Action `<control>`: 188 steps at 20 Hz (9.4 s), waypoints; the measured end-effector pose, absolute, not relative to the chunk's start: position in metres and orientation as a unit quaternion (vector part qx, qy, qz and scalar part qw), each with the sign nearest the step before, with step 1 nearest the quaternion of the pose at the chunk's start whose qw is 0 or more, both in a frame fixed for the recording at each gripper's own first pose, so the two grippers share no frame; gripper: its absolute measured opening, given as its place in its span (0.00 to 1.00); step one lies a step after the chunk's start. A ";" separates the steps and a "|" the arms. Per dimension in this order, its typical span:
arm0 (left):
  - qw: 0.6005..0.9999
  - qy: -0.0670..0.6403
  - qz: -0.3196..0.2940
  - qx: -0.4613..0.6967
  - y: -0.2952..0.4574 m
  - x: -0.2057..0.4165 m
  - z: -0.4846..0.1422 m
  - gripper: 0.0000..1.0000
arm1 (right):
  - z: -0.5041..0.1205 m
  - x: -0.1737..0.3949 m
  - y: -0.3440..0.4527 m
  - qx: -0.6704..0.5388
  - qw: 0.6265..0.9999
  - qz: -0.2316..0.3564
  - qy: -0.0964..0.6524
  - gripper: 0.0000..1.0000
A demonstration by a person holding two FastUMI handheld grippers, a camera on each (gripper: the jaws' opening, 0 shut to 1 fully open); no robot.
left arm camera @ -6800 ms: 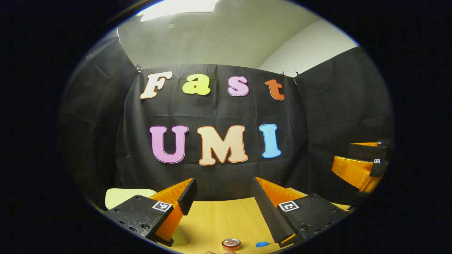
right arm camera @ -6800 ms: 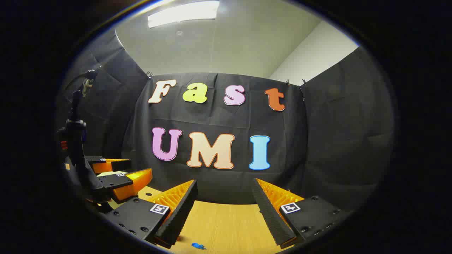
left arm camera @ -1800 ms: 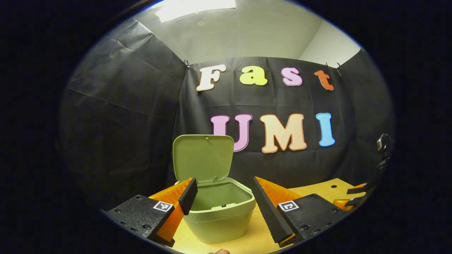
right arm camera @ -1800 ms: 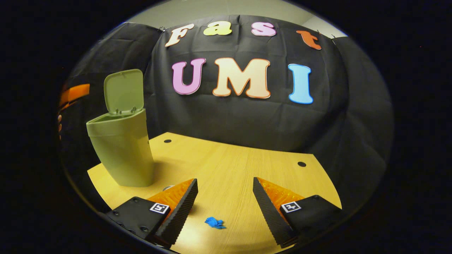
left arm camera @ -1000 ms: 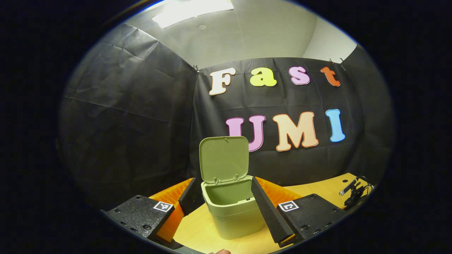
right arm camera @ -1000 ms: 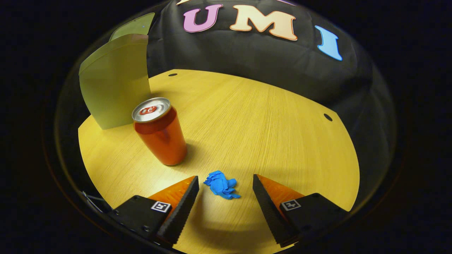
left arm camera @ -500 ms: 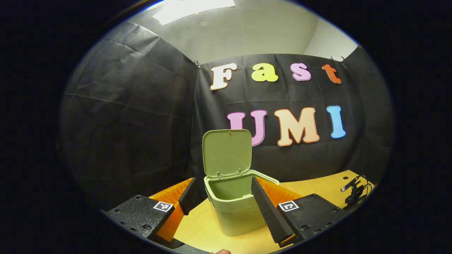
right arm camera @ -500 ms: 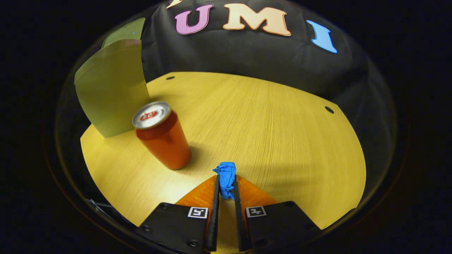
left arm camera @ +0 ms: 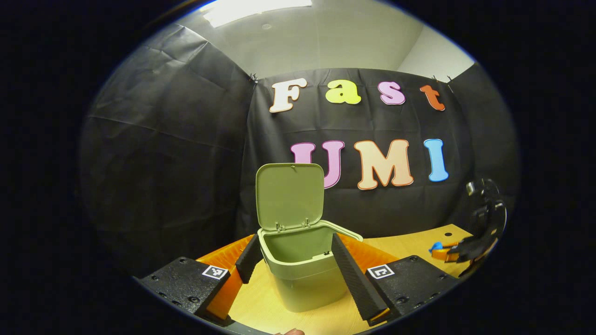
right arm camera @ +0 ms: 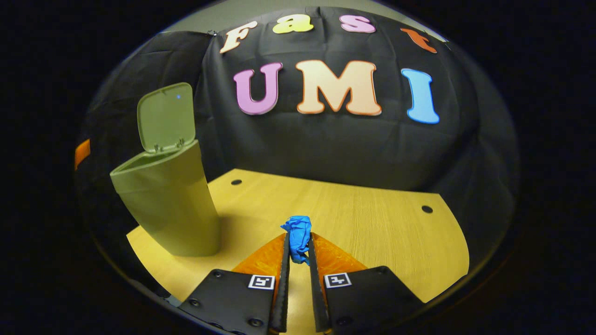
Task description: Press the lid of the desktop garbage bin to open it, pick up the crumpled paper on the desktop and throw it into the bin, then pick up the pop can on the desktop and drop it into the bin, and finally close the garbage bin lid.
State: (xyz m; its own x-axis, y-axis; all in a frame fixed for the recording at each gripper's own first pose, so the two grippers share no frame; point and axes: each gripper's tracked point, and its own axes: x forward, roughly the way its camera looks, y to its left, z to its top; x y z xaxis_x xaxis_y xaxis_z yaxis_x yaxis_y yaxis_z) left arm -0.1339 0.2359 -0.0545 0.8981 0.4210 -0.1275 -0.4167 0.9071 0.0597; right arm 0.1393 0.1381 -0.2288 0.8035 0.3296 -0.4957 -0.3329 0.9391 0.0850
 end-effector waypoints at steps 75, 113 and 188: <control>0.945 0.313 -0.095 0.000 -0.031 -0.016 -0.355 0.94 | -0.163 0.028 -0.117 -0.010 0.976 -0.043 0.213 0.99; 0.984 0.103 0.140 0.026 0.212 0.033 -0.081 0.77 | -0.181 0.034 -0.050 0.012 0.978 0.058 0.200 0.99; 0.952 0.231 0.196 -0.031 0.237 -0.004 -0.147 0.94 | -0.217 0.034 0.014 0.040 0.962 0.114 0.247 0.99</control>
